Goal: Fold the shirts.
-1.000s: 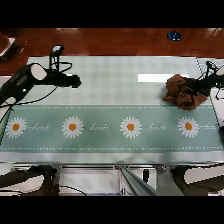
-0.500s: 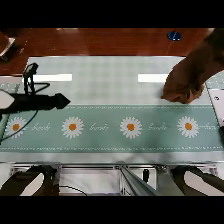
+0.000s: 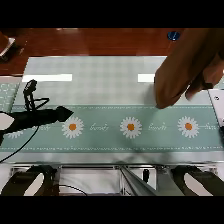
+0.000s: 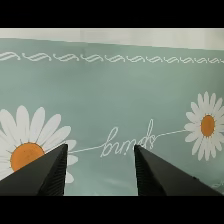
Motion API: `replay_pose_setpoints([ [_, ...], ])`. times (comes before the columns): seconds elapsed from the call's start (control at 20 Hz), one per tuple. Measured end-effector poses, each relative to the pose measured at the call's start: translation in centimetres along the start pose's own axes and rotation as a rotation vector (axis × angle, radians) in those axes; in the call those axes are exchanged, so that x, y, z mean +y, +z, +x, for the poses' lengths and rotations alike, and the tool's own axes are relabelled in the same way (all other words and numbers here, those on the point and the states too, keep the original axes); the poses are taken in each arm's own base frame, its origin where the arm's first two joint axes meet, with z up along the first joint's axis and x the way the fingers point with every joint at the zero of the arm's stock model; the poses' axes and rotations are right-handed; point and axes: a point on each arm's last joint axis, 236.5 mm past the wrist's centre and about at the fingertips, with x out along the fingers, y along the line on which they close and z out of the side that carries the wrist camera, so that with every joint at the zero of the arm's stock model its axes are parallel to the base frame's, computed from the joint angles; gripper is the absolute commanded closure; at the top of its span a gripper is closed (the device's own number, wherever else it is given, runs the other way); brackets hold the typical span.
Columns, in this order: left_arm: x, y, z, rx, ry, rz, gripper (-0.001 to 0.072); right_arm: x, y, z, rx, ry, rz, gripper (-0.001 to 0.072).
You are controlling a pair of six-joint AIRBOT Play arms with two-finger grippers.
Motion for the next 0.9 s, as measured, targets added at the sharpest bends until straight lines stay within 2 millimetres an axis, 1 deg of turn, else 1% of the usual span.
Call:
replay_pose_setpoints([
  [0.1, 0.0, 0.1, 0.0, -0.009, 0.0, -0.002, 0.02, 4.1, -1.5, 0.6, 0.058, 0.119, -0.008, 0.0688],
  [0.2, 0.1, 0.2, 0.0, -0.016, 0.001, -0.003, 0.02, 8.0, -4.6, 2.0, 0.152, 0.234, -0.002, 0.0688],
  [0.25, 0.1, 0.3, 0.0, -0.019, 0.001, -0.004, 0.02, 9.7, -6.9, 3.1, 0.215, 0.28, 0.007, 0.0688],
  [0.4, 0.1, 0.4, 0.0, -0.023, 0.001, -0.005, 0.02, 14.5, -15.2, 6.7, 0.406, 0.382, 0.05, 0.0688],
  [0.45, 0.1, 0.4, 0.0, -0.027, 0.002, -0.004, 0.02, 16.0, -18.6, 8.0, 0.476, 0.401, 0.069, 0.0688],
  [0.55, 0.2, 0.4, 0.0, -0.024, 0.006, 0.013, 0.02, 18.4, -25.2, 10.3, 0.6, 0.419, 0.115, 0.0687],
  [0.65, 0.9, 0.0, -0.2, -0.003, 0.036, 0.048, 0.02, 20.7, -30.9, 11.9, 0.707, 0.44, 0.174, 0.0687],
  [0.7, 1.4, -0.3, -0.3, 0.011, 0.053, 0.061, 0.02, 21.7, -33.3, 12.3, 0.759, 0.451, 0.204, 0.0641],
  [0.75, 1.9, -0.6, -0.5, 0.028, 0.071, 0.072, 0.02, 22.7, -35.7, 12.7, 0.811, 0.458, 0.233, 0.0449],
  [0.8, 2.3, -0.8, -0.6, 0.04, 0.084, 0.079, 0.02, 23.3, -37.8, 12.8, 0.857, 0.461, 0.249, 0.0299],
  [0.9, 2.7, -1.3, -0.8, 0.061, 0.097, 0.084, 0.02, 23.6, -40.5, 13.1, 0.92, 0.454, 0.273, 0.0298],
])
